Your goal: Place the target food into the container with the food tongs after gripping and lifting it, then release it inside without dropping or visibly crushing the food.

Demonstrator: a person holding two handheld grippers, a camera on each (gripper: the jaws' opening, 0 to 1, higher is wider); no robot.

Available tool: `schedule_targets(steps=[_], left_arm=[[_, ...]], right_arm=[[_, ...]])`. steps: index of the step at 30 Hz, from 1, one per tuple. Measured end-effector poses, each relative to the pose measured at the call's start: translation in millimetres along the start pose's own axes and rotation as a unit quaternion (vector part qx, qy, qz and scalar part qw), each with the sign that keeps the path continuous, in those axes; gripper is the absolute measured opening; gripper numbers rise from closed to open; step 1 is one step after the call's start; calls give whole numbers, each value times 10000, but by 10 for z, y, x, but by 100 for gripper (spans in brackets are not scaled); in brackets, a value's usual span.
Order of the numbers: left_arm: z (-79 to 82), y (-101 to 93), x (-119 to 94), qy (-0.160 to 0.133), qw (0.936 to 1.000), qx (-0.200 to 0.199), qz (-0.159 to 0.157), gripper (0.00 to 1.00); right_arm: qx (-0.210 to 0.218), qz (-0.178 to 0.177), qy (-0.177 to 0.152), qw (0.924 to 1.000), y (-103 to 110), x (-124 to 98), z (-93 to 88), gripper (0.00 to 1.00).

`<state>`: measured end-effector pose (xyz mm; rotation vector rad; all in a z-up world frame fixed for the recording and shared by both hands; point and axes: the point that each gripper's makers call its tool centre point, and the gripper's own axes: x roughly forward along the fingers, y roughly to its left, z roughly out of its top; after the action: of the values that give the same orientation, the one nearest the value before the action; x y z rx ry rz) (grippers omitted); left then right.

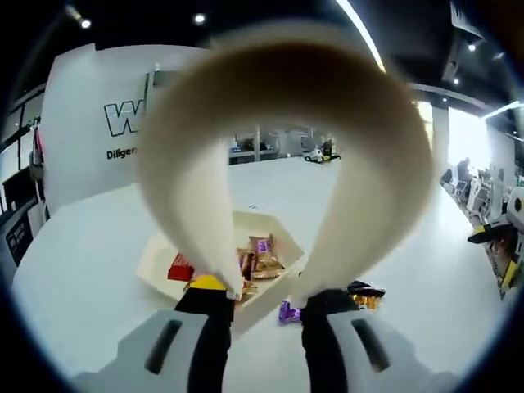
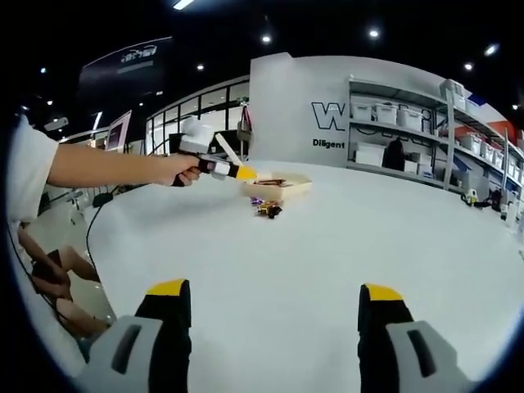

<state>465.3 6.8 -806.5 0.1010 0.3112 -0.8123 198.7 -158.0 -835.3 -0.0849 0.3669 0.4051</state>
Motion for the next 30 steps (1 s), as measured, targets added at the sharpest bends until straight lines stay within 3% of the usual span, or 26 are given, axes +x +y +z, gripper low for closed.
schedule_targets(steps=[6, 15, 23, 30], left_arm=[[-18, -66, -22, -20, 10000, -26, -29, 30], [-191, -281, 59, 92, 9993, -271, -258, 30], [-263, -300, 160, 139, 9993, -246, -233, 30], [-375, -370, 126, 307, 9986, -314, -293, 30]], right_arm=[[-23, 46, 21, 10000, 49, -20, -21, 82], [-42, -3, -20, 10000, 13, -87, -17, 80], [-9, -51, -47, 10000, -40, -127, -22, 80], [21, -75, -67, 9999, -59, -145, -22, 80]])
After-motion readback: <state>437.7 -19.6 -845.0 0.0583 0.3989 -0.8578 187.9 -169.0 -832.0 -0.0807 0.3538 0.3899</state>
